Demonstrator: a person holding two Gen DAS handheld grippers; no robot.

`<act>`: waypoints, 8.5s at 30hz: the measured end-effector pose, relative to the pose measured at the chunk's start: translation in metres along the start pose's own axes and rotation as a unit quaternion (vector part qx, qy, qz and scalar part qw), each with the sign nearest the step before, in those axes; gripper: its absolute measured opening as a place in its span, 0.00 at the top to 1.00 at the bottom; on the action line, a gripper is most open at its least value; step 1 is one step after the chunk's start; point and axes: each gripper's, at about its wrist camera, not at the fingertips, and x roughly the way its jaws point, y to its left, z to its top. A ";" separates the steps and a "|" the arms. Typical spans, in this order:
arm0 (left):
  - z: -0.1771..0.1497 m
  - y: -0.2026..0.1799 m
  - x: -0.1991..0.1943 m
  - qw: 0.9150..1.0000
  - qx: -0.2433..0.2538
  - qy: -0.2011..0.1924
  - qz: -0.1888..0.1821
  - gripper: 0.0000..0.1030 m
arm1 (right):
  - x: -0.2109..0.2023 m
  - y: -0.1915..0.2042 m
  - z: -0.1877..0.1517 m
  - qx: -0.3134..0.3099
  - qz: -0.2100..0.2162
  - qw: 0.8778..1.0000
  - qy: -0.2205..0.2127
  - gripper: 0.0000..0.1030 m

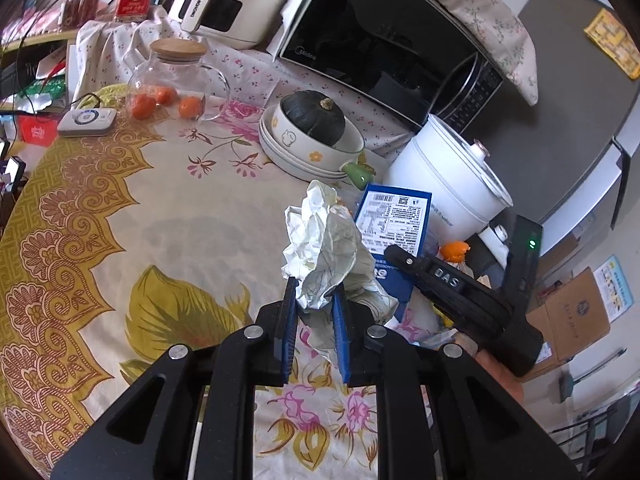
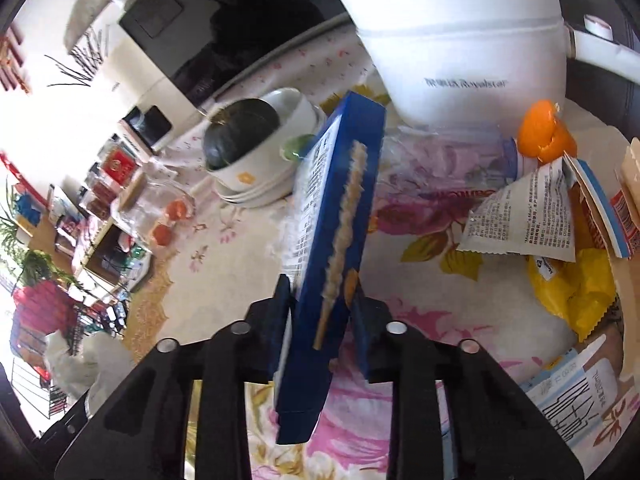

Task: Collect trash
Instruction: 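Grasp the blue snack box with the right tool while the left tool holds the tissue, then carry tissue and snack box over the bin and open both tools, then move both tools back toward the table, then reach the right tool to the blue-and-white drink carton and grasp it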

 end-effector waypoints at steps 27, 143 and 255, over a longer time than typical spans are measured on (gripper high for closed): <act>0.003 -0.033 -0.029 0.997 0.036 -0.074 -0.001 0.84 | -0.101 0.040 -0.024 -0.123 -0.101 0.977 -0.144 0.79; -0.213 -0.349 0.071 0.944 0.250 0.100 -0.189 0.42 | -0.358 -0.246 -0.122 0.053 -0.507 0.836 -0.204 0.07; 0.017 -0.018 0.065 0.998 0.033 0.028 0.053 0.38 | -0.060 -0.057 -0.052 0.094 -0.155 0.983 -0.022 0.66</act>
